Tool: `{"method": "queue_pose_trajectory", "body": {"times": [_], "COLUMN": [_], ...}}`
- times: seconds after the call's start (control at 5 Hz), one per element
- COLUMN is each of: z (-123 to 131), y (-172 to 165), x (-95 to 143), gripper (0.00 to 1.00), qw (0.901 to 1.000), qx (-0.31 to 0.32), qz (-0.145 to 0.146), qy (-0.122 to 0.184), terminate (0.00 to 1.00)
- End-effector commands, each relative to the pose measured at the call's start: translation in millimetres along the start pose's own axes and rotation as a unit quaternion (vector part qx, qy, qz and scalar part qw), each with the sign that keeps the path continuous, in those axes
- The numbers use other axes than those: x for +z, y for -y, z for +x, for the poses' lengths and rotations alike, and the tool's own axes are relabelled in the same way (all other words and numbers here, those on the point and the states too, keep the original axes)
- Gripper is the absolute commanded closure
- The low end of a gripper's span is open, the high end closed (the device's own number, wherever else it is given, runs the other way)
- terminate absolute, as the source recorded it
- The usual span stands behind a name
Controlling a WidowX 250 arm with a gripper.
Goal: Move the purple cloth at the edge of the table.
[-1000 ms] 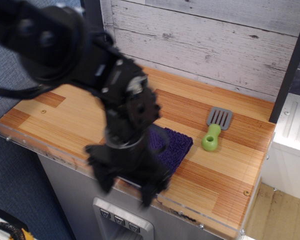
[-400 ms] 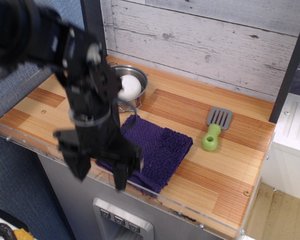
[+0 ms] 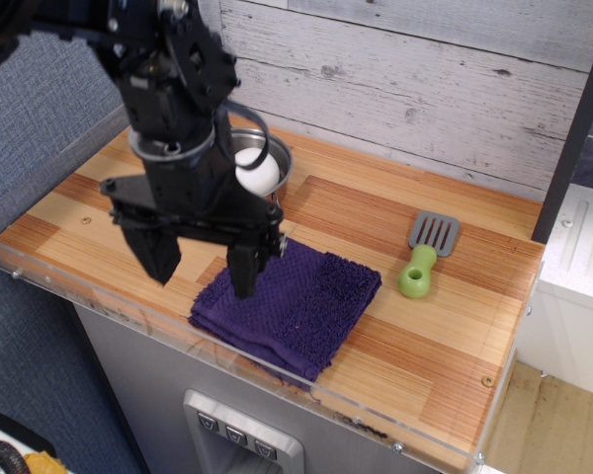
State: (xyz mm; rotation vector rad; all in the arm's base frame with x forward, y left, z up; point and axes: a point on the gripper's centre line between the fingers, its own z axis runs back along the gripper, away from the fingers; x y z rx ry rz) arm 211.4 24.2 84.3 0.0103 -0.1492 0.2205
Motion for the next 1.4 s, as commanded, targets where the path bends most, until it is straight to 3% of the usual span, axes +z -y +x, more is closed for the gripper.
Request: {"method": "queue_pose_trajectory", "body": {"times": [0.0, 0.6, 0.8, 1.0, 1.2], "z": [10.8, 23.5, 25.6, 25.6, 25.6], "y": [7.3, 23.8, 24.5, 24.5, 24.5], "x": [7.1, 25.7, 39.8, 39.8, 39.8], "gripper": [0.00, 0.00, 0.00, 0.00, 0.00], "qw": [0.9999, 0.9995, 0.9993, 0.9993, 0.9993], "qx": [-0.002, -0.014, -0.013, -0.013, -0.013], "qz": [-0.002, -0.005, 0.020, 0.020, 0.020], "qy": [0.016, 0.028, 0.029, 0.029, 0.029], "terminate": [0.00, 0.00, 0.00, 0.00, 1.00]}}
